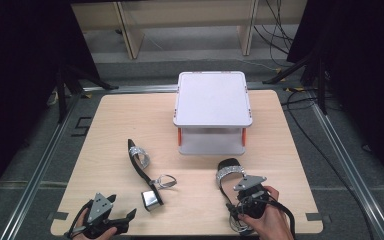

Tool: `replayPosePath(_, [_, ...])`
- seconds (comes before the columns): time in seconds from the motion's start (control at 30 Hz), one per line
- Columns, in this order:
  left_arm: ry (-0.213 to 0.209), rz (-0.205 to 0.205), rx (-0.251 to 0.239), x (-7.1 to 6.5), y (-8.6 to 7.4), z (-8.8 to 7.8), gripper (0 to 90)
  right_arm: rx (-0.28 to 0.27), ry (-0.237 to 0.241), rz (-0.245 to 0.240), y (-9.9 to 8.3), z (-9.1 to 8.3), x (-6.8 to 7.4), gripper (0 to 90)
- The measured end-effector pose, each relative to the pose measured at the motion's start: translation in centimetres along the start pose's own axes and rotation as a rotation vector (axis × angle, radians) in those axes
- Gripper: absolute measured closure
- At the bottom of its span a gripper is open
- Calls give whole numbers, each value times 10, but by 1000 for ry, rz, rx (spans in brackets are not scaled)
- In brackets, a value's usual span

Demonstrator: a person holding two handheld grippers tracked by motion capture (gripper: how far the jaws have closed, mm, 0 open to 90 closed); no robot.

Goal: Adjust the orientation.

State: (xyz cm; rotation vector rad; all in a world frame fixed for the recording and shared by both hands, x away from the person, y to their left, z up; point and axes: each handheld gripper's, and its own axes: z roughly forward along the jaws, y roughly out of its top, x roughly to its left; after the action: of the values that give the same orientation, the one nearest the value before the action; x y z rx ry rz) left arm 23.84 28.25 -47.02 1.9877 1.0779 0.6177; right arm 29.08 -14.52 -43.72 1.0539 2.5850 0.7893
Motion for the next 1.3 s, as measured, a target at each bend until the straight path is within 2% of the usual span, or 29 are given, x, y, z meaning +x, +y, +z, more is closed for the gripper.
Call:
replayPosePath(0.03, [-3, 6, -1, 1, 0, 0, 159, -7, 2, -9, 0, 0, -2, 266])
replayPosePath(0.07, [0, -9, 11, 0, 0, -1, 159, 4, 3, 5, -1, -3, -6, 273])
replayPosePath(0.1, [-6, -36, -3, -2, 0, -1, 159, 8, 14, -2, -1, -3, -9, 275])
replayPosePath(0.13, [-11, -38, -15, -2, 0, 1, 159, 15, 12, -10, -2, -4, -12, 274])
replayPosePath(0.2, [-10, -37, -12, -2, 0, 1, 159, 30, 26, 6, -4, -6, -16, 278])
replayPosePath(0.37, [-4, -44, -5, -3, 0, 0, 159, 47, 24, -5, -7, -10, -24, 292])
replayPosePath(0.4, [-4, -42, -3, -2, 0, -1, 159, 65, 26, -6, -7, -12, -26, 292])
replayPosePath(0.43, [-10, -34, -14, -2, 0, 0, 159, 62, 26, -9, -8, -12, -28, 292])
replayPosePath(0.53, [-8, -35, -12, -1, 0, 1, 159, 80, 16, 13, -11, -16, -36, 297])
replayPosePath(0.6, [-5, -40, -6, -1, 0, 0, 159, 72, 13, 24, -13, -19, -38, 303])
replayPosePath(0.67, [-9, -41, -12, -1, 0, 2, 159, 22, 37, 48, -11, -22, -39, 298])
replayPosePath(0.7, [-9, -41, -12, -1, 0, 2, 159, 22, 37, 48, -11, -22, -39, 298])
replayPosePath(0.73, [-7, -32, 1, -1, 0, 1, 159, 6, 47, 34, -8, -20, -38, 279])
replayPosePath(0.8, [-8, -37, -2, -2, 0, 1, 159, 40, 43, 39, -6, -15, -35, 271])
replayPosePath(0.87, [-7, -39, -3, -1, -1, 1, 160, 60, 31, 7, -5, -7, -35, 267])
replayPosePath(1.03, [-7, -45, -6, -2, -2, 1, 159, 114, 30, 5, -4, 6, -40, 259])
replayPosePath(1.1, [-4, -50, -6, -2, -2, -1, 159, 164, 32, 22, -5, 15, -40, 259])
replayPosePath(1.13, [-1, -29, 5, -1, -2, -1, 159, 181, 30, 12, -6, 17, -40, 258])
replayPosePath(1.17, [-1, -29, 5, -1, -2, -1, 159, 181, 30, 12, -6, 17, -40, 258])
replayPosePath(1.2, [0, -6, 9, 1, -2, -1, 159, 185, 39, 23, -7, 20, -41, 259])
replayPosePath(1.23, [-1, -55, -4, -2, -2, -2, 159, 184, 43, 27, -7, 20, -41, 259])
replayPosePath(1.3, [-5, -51, -3, -1, -3, -1, 159, 185, 56, 28, -7, 20, -42, 277])
